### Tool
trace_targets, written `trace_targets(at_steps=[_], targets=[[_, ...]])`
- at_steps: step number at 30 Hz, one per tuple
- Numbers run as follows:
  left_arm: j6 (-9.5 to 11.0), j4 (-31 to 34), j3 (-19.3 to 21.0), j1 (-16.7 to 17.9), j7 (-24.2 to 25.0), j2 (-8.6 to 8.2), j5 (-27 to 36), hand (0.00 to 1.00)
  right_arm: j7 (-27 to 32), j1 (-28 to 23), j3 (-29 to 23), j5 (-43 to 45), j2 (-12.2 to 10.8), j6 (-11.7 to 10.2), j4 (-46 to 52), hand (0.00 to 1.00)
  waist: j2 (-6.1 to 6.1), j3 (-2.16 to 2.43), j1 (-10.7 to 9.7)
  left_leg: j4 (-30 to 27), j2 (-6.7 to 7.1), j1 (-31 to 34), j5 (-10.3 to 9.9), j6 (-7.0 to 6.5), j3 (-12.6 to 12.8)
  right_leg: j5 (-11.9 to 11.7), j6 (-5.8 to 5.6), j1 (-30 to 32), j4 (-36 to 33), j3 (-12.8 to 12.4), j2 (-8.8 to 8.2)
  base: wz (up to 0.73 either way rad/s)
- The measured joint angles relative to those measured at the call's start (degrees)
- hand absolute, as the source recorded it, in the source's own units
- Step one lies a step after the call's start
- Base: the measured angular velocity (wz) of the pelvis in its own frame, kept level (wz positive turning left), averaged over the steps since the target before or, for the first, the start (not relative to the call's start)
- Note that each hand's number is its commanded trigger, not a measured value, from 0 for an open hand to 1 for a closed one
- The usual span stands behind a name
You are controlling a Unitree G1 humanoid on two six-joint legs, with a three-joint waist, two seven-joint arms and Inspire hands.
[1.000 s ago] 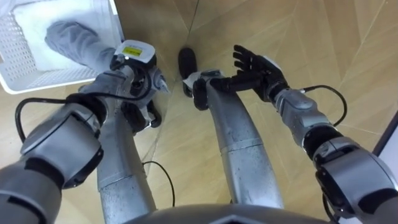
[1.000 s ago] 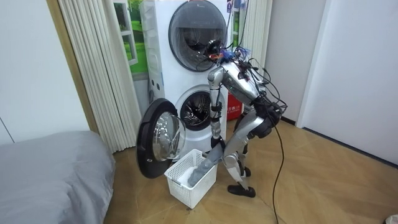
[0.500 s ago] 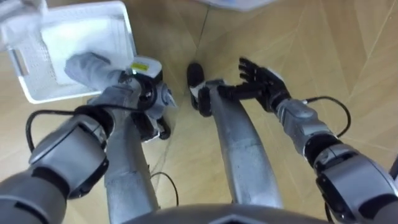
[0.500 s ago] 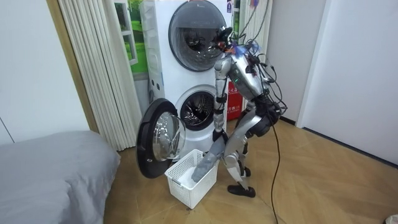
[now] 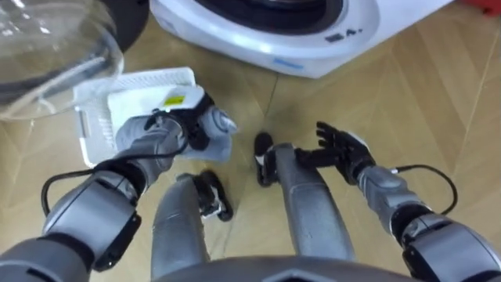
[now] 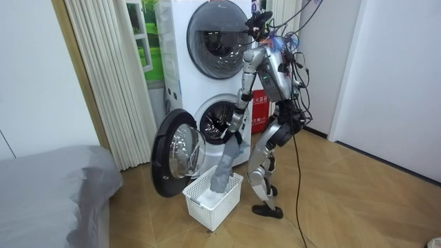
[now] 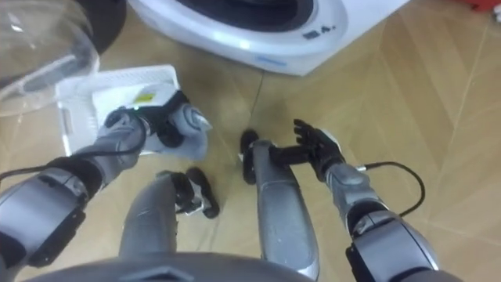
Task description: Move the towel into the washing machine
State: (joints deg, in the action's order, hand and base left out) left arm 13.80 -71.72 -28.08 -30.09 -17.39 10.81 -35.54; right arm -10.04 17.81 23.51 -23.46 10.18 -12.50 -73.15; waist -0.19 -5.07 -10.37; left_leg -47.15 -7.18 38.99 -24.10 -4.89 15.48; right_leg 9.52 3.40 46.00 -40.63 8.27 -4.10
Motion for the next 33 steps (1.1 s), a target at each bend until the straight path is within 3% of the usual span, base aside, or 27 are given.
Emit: trace_targets(at_steps=[3, 7, 15, 19, 22, 27, 29, 30, 33], targets=[[0.6, 2.7, 1.6, 0.0, -1.4, 0.43, 2.4, 1.00, -0.2, 0.1, 0.0, 0.9, -0.2, 0.0, 0.0, 0.00, 0.47, 0.18, 0.4, 1.5, 0.09, -2.1, 0.2, 0.15, 0.0, -0.2, -0.03, -2.2, 1.5, 0.5, 0.06, 0.00], [2.9, 4.6, 3.4, 0.2, -3.8, 0.11, 5.5, 1.00, -0.6, 0.1, 0.0, 1.5, -0.2, 0.0, 0.1, 0.00, 0.90, 0.29, 1.5, 4.1, 0.77, -5.1, 0.8, 0.49, -0.1, -0.2, 0.04, -4.9, 2.4, 1.5, -0.54, 0.04], [2.8, 13.4, 3.4, 3.6, -4.1, -1.03, 12.5, 1.00, -0.3, 0.2, 0.3, 2.3, -0.3, 0.1, 0.1, 0.00, 1.14, 0.45, 4.0, 6.7, 1.94, -6.7, 2.1, 0.62, -1.1, -0.1, -0.04, -6.8, 3.9, 2.6, -1.41, 0.11], [3.0, 18.6, 3.6, 5.9, -2.6, -1.46, 20.3, 1.00, -0.5, 0.2, -0.1, 2.6, -0.3, 0.0, 0.1, 0.00, 1.08, 0.48, 4.4, 6.9, 2.23, -7.8, 2.2, 0.49, -1.6, 0.2, -0.25, -8.4, 4.0, 3.5, -1.98, 0.12], [3.8, 20.0, 3.6, 7.3, -0.4, -2.05, 25.0, 1.00, -0.5, -0.5, -0.1, 3.7, -0.4, -0.1, 0.1, 0.00, 0.95, 0.68, 4.3, 7.8, 2.92, -9.1, 2.5, 0.30, -1.8, 0.7, -0.53, -9.7, 4.4, 4.1, -2.80, 0.11], [3.9, 24.4, 3.5, 9.4, 4.8, -2.80, 32.7, 1.00, -0.7, -1.0, -0.1, 4.7, -0.7, -0.1, -0.4, 0.00, 0.84, 0.85, 4.6, 7.9, 2.91, -9.6, 2.6, 0.29, -2.2, 0.5, -0.59, -10.7, 5.1, 4.5, -2.73, 0.04], [3.9, 25.8, 3.0, 10.5, 9.0, -3.19, 39.6, 1.00, -1.4, -1.9, -0.1, 4.5, -0.8, -0.1, -0.2, 0.00, 0.91, 1.91, 4.7, 8.5, 2.91, -9.8, 2.6, 0.30, -2.2, 0.4, -0.71, -10.9, 5.7, 4.5, -2.53, -0.02], [3.9, 26.1, 3.0, 10.8, 10.0, -3.17, 41.4, 1.00, -1.4, -2.0, -0.1, 4.5, -0.8, -0.1, -0.3, 0.00, 0.94, 2.14, 4.8, 8.6, 2.89, -9.9, 2.6, 0.31, -2.2, 0.3, -0.71, -10.9, 5.8, 4.5, -2.44, -0.04], [3.9, 28.2, 3.0, 12.1, 15.0, -3.27, 48.7, 1.00, -1.4, -2.2, -0.1, 4.9, -0.8, -0.1, -0.3, 0.00, 0.89, 2.21, 5.4, 8.8, 2.76, -10.6, 2.6, 0.32, -2.2, 0.2, -0.73, -11.7, 6.0, 4.4, -2.21, 0.00]])
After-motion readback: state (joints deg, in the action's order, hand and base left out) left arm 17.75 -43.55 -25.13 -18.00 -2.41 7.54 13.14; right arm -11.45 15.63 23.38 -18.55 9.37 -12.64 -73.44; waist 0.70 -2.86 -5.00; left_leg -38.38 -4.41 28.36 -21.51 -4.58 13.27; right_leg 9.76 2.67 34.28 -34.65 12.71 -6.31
